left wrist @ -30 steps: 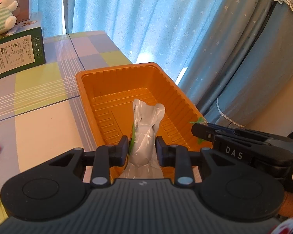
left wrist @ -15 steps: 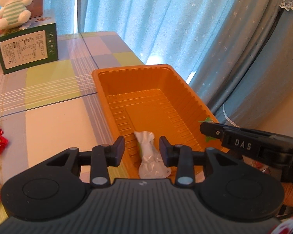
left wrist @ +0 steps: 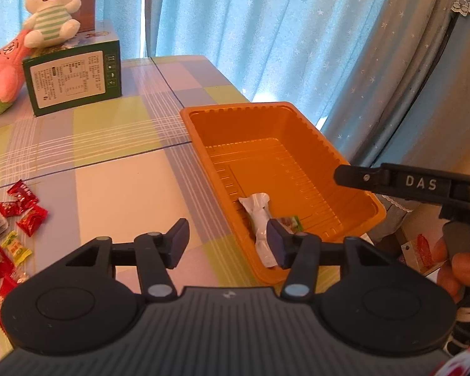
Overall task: Organize snacks
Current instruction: 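Open the left tool and right tool to drop snacks into the tray, then move both tools back toward the remaining snacks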
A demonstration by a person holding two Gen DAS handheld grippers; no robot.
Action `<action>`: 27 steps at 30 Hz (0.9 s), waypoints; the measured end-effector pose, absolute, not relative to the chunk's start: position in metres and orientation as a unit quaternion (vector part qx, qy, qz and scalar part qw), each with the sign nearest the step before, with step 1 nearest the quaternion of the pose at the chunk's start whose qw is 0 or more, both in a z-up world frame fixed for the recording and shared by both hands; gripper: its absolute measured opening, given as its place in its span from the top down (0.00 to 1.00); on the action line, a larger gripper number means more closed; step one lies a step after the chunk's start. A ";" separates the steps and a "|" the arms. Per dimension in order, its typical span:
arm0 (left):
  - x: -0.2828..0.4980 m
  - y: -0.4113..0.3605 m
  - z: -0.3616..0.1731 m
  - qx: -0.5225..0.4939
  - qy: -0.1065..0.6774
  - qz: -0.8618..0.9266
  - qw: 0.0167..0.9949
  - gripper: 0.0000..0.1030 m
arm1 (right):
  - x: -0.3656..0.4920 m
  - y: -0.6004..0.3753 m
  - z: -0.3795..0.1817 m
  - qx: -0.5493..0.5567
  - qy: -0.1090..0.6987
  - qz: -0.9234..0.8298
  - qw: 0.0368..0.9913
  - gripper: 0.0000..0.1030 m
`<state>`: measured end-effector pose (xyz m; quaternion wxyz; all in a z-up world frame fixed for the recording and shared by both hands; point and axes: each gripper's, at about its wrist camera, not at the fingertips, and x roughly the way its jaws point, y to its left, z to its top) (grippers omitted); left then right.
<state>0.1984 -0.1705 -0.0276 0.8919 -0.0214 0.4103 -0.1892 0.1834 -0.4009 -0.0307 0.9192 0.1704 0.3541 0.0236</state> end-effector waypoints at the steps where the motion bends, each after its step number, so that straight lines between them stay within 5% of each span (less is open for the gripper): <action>1: 0.195 -0.168 -0.026 -0.023 0.409 -0.187 0.893 0.47 | 0.180 -0.399 -0.028 0.169 0.353 0.021 0.920 0.36; 27: 0.059 -0.022 0.018 -0.045 0.379 -0.078 0.921 0.26 | 0.062 -0.271 0.005 0.119 0.353 0.090 0.924 0.36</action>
